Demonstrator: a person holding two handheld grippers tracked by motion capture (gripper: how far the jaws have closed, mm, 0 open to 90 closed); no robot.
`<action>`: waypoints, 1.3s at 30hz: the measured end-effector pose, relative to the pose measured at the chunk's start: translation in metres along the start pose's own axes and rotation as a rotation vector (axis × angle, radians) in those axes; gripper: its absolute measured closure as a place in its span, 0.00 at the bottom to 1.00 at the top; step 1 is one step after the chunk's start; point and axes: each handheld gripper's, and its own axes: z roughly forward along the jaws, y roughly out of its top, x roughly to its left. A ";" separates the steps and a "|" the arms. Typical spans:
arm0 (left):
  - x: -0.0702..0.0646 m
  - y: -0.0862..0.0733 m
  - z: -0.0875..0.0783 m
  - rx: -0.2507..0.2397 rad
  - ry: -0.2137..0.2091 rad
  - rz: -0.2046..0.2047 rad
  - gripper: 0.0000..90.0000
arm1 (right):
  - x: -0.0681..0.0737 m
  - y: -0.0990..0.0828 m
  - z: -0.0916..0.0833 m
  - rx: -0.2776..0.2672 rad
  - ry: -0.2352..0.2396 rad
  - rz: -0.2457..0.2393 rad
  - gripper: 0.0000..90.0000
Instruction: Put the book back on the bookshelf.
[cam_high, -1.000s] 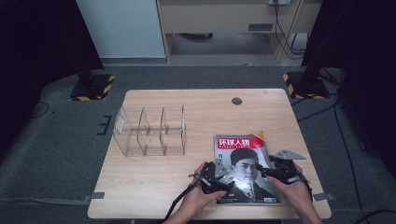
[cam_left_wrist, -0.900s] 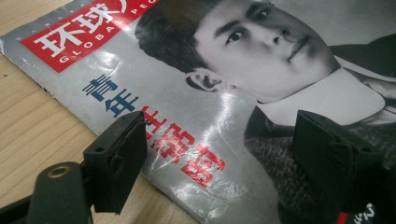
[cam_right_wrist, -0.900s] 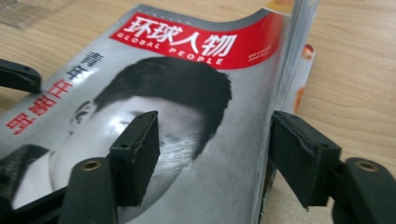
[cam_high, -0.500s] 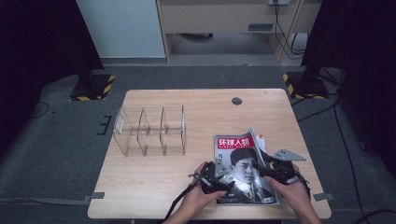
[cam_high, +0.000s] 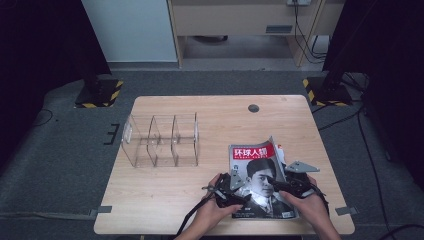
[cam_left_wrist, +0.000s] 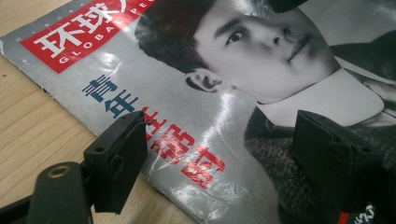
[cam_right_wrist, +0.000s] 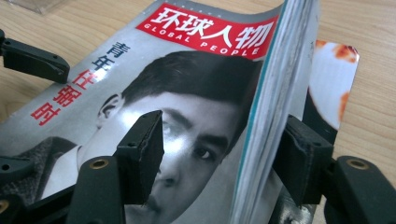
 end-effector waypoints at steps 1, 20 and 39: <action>0.000 0.000 0.000 0.000 0.000 0.000 0.19 | 0.000 0.000 0.000 0.006 -0.002 0.007 0.40; 0.000 0.000 0.000 0.000 0.000 0.000 0.19 | -0.002 -0.004 0.003 0.074 0.041 -0.030 0.59; 0.000 0.000 0.000 0.001 0.004 -0.003 0.19 | -0.005 0.000 0.001 0.068 0.027 0.013 0.84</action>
